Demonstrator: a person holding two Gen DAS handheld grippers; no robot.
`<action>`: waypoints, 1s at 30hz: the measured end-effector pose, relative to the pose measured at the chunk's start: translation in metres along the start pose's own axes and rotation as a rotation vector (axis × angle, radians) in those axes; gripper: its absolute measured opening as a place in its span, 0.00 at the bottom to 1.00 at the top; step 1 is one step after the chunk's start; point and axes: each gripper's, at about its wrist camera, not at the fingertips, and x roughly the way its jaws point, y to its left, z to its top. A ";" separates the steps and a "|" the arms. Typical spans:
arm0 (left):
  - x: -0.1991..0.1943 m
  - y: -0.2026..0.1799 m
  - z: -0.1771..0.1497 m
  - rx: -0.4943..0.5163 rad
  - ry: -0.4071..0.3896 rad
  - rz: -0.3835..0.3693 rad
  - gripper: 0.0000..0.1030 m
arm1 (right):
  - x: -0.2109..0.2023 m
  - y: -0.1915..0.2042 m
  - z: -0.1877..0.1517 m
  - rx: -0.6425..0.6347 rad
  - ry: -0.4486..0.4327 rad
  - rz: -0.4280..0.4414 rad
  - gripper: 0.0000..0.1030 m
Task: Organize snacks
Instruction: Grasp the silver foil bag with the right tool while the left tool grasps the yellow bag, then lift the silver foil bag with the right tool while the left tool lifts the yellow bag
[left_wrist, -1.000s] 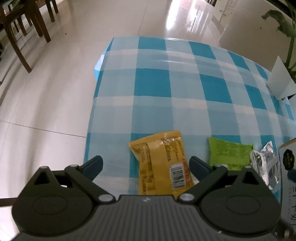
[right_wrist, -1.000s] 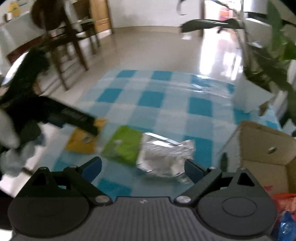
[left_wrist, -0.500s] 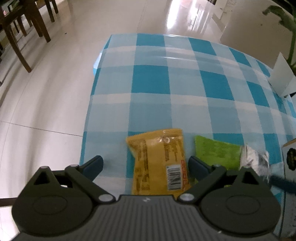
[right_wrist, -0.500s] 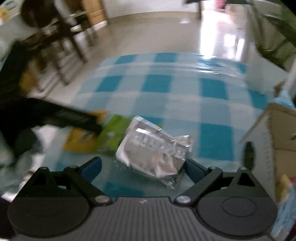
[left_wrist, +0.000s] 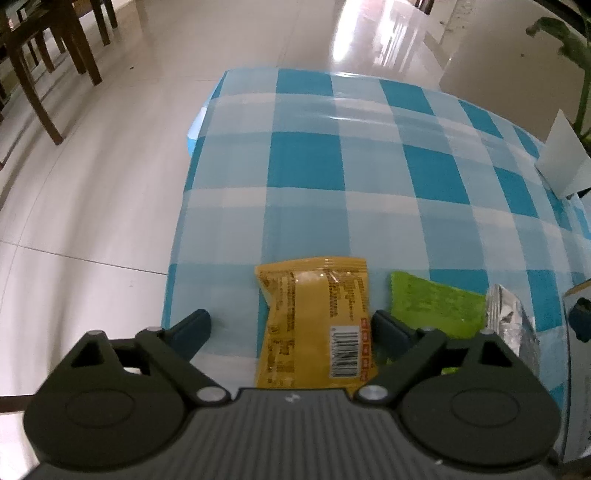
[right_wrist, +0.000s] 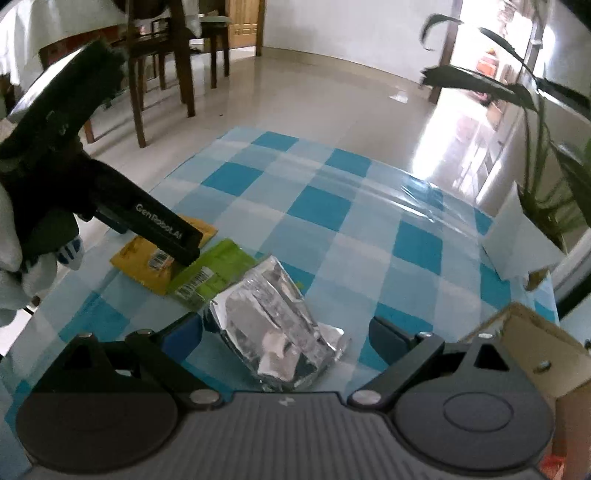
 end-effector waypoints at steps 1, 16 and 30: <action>0.000 0.000 0.000 0.004 -0.001 -0.003 0.90 | 0.003 0.002 0.001 -0.017 -0.006 0.002 0.96; -0.011 -0.010 -0.003 0.066 -0.059 -0.028 0.54 | 0.026 0.000 -0.002 0.022 0.063 0.042 0.66; -0.031 0.007 -0.006 -0.018 -0.098 -0.101 0.48 | 0.006 -0.009 0.003 0.092 0.025 0.047 0.60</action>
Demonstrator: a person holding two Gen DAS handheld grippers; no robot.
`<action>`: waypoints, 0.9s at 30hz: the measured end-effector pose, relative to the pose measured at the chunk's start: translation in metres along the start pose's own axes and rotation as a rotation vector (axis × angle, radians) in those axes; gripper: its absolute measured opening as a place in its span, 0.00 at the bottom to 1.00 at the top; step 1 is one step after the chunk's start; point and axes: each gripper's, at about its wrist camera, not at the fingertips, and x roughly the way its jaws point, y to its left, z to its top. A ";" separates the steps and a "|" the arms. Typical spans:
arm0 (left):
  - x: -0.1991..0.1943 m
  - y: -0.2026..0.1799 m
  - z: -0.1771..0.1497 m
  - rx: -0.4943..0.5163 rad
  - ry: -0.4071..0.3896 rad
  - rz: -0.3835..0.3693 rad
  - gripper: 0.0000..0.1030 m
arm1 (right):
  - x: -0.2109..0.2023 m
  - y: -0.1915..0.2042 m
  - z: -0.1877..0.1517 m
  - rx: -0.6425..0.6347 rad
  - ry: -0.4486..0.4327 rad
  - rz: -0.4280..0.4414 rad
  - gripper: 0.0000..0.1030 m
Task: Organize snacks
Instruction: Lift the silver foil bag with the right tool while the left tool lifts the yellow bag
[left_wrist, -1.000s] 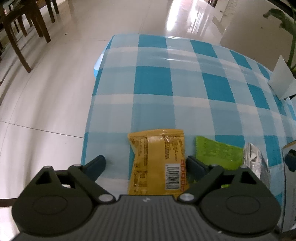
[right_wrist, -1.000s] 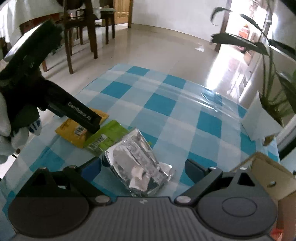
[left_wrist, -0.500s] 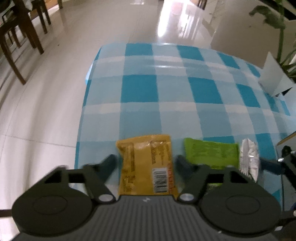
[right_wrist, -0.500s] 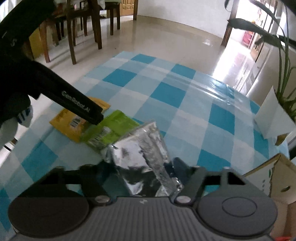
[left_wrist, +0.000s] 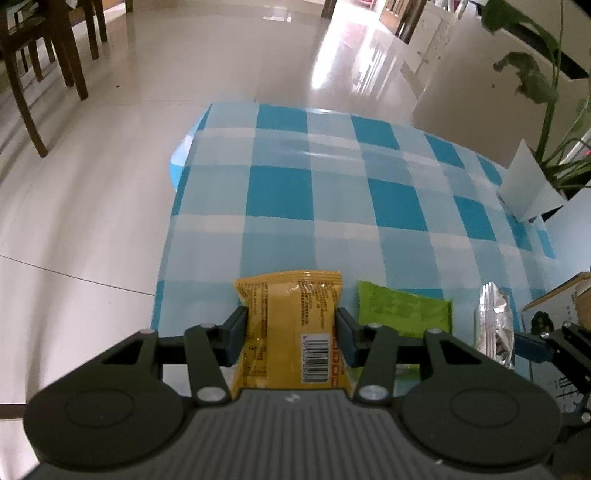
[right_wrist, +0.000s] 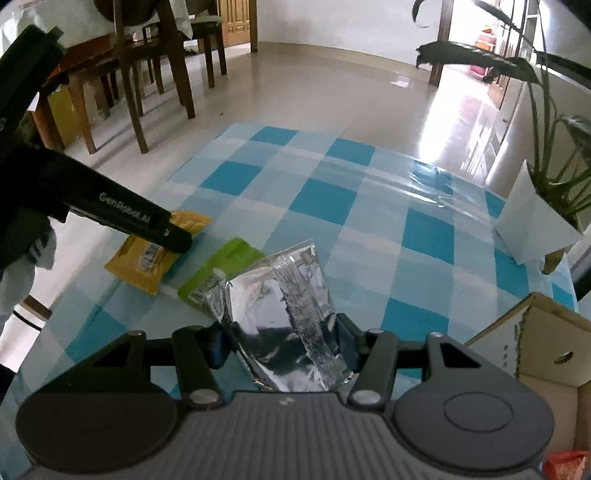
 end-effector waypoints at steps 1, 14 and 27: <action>-0.001 -0.001 0.000 -0.003 -0.003 -0.002 0.48 | -0.001 0.000 0.000 0.011 0.000 -0.005 0.60; -0.024 -0.002 -0.015 -0.077 -0.037 -0.007 0.48 | -0.032 0.001 0.009 0.135 -0.036 -0.046 0.60; -0.036 -0.021 -0.028 -0.040 -0.065 -0.014 0.48 | -0.063 -0.002 0.004 0.182 -0.053 -0.062 0.60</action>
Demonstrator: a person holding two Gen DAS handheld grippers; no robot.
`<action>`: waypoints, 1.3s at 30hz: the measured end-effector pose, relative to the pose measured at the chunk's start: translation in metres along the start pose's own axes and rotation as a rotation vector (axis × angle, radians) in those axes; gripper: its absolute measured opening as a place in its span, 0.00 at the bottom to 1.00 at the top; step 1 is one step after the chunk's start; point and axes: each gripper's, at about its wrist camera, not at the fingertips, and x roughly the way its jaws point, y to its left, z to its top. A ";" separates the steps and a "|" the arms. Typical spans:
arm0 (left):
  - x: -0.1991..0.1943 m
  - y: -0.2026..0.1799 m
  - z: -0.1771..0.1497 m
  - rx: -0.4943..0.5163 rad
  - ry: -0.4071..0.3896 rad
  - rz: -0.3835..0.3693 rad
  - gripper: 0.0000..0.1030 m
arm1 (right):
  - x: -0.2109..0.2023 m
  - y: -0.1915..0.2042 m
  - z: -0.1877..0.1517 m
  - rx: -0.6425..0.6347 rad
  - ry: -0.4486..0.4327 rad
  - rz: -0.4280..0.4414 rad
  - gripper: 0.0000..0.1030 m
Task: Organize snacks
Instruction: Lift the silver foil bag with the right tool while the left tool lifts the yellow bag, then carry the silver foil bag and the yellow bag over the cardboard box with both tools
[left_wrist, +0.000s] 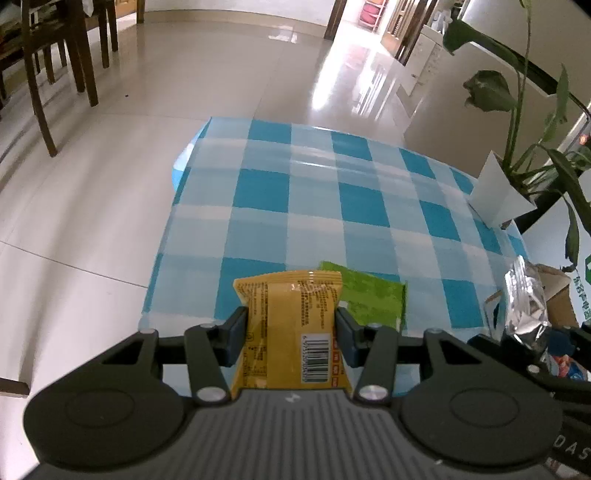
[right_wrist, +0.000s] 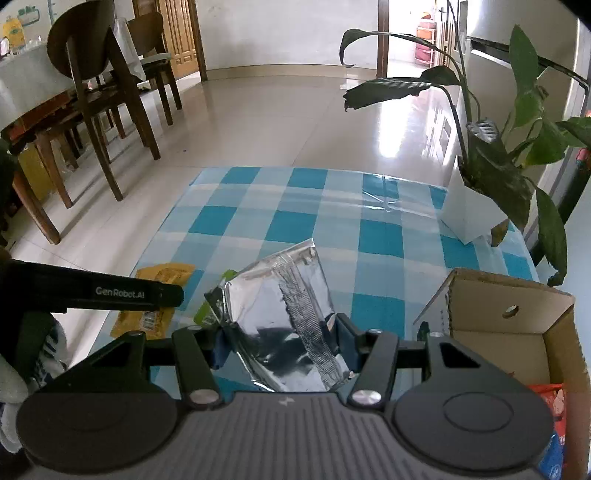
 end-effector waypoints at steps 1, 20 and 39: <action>0.000 -0.001 0.000 0.001 0.001 0.000 0.48 | 0.000 0.000 -0.001 -0.003 0.005 -0.002 0.60; -0.013 -0.033 -0.002 -0.032 -0.008 -0.104 0.48 | -0.006 -0.015 -0.003 0.012 0.008 -0.042 0.60; -0.020 -0.100 -0.015 0.048 -0.013 -0.303 0.48 | -0.062 -0.093 0.000 0.145 -0.092 -0.208 0.60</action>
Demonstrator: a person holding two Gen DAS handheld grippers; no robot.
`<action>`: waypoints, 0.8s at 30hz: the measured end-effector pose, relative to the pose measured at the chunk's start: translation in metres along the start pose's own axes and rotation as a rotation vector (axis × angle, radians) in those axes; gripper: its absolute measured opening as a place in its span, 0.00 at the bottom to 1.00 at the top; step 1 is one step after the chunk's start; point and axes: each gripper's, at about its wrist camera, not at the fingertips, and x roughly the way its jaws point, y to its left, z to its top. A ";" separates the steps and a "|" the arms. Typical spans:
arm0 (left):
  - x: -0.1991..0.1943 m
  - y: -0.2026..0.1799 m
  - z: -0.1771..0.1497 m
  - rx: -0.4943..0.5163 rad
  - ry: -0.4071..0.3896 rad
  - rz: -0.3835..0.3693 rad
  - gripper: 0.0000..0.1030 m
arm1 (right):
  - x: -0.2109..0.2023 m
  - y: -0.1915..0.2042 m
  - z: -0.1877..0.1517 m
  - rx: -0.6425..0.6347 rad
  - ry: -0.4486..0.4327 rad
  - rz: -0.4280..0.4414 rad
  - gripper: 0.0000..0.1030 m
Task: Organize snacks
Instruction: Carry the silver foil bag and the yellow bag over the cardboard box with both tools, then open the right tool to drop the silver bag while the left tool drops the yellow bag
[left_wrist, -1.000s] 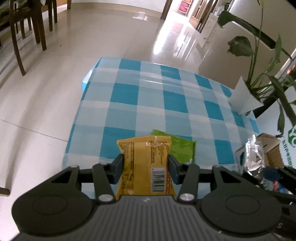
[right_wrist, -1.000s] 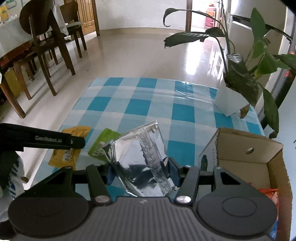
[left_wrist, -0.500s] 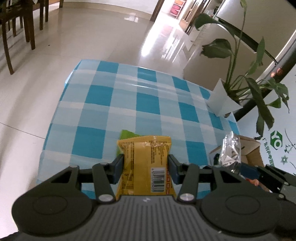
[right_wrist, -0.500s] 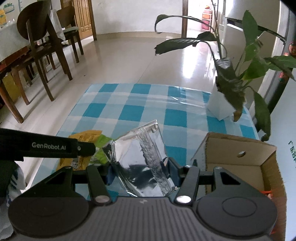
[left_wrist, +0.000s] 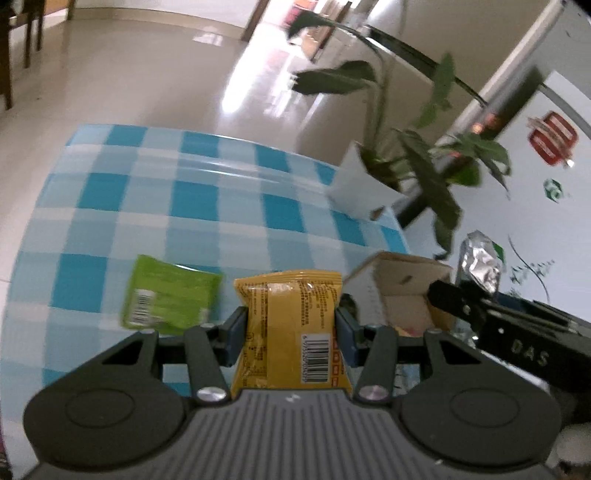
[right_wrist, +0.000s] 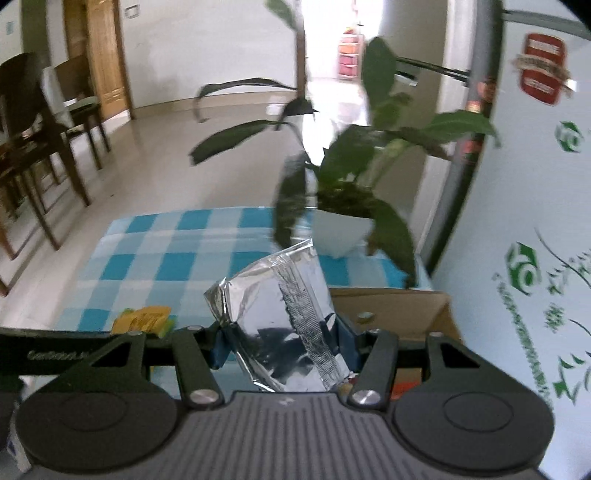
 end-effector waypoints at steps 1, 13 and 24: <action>0.002 -0.004 -0.001 0.009 0.003 -0.014 0.48 | -0.001 -0.004 -0.001 0.006 0.002 -0.008 0.60; 0.018 -0.065 -0.023 0.089 0.035 -0.240 0.48 | -0.011 -0.040 -0.004 0.081 -0.009 -0.078 0.60; 0.037 -0.090 -0.045 0.102 0.087 -0.342 0.68 | -0.016 -0.057 -0.011 0.102 -0.013 -0.110 0.70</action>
